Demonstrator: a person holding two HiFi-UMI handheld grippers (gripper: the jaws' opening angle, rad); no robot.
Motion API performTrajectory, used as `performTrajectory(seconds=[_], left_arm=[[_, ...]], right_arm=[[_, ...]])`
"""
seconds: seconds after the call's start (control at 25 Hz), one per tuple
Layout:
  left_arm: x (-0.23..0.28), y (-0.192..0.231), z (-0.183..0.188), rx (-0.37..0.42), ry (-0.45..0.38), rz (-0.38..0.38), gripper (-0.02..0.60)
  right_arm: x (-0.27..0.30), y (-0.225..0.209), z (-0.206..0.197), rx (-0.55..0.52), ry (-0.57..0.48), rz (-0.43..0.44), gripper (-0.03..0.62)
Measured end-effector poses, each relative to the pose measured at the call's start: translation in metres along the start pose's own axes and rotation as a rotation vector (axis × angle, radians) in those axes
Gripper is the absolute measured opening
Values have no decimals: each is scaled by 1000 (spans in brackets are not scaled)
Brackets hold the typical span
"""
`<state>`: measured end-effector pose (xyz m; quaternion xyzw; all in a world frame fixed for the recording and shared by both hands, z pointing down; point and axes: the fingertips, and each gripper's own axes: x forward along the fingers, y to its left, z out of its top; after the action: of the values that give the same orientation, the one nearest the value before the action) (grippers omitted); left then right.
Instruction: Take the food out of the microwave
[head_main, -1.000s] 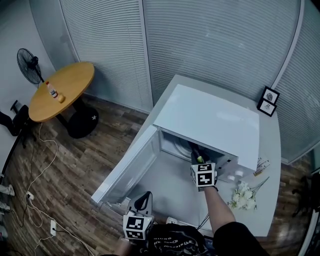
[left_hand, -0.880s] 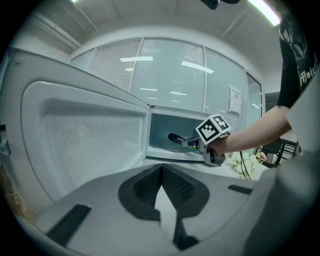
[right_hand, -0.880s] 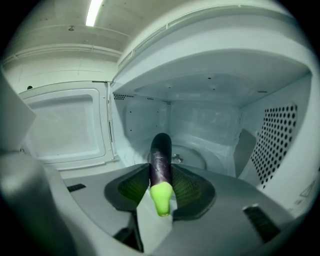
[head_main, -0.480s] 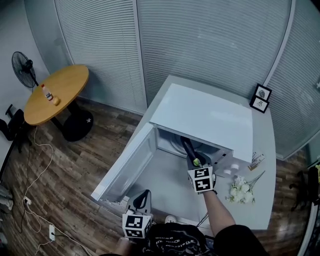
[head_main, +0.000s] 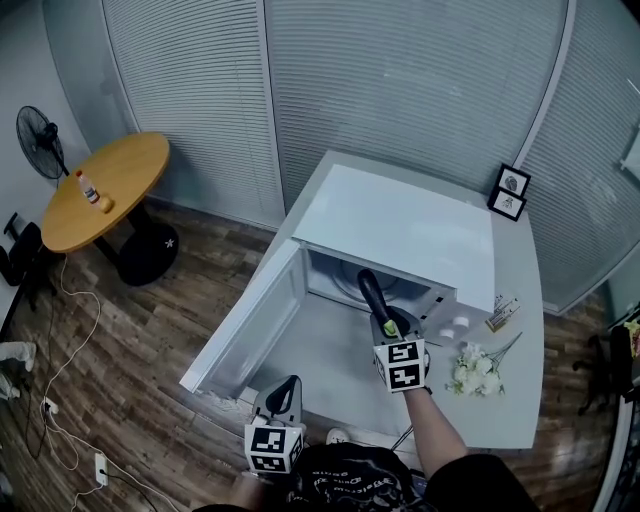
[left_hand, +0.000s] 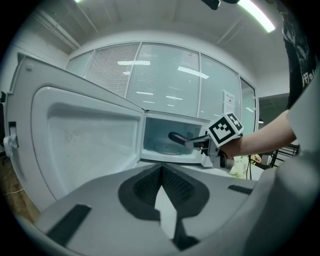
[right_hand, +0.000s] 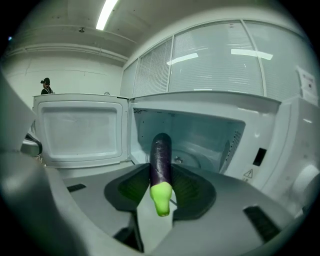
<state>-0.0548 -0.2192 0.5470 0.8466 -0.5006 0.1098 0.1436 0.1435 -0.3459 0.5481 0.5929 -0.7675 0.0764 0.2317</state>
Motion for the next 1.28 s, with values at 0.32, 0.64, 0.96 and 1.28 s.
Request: performTrajectory(seconds=[0.32, 0.64, 0.96, 1.28], left_arm=[[-5, -7, 0, 11, -8, -22, 8], [-13, -12, 1, 24, -13, -44, 8], [-16, -25, 0, 43, -13, -88, 8], [-21, -34, 1, 43, -19, -125, 8]], right_arm=[[-29, 6, -3, 36, -25, -14, 133], [-58, 10, -17, 79, -26, -37, 133], [-90, 13, -26, 113, -48, -67, 133], [-123, 22, -32, 108, -70, -79, 133]])
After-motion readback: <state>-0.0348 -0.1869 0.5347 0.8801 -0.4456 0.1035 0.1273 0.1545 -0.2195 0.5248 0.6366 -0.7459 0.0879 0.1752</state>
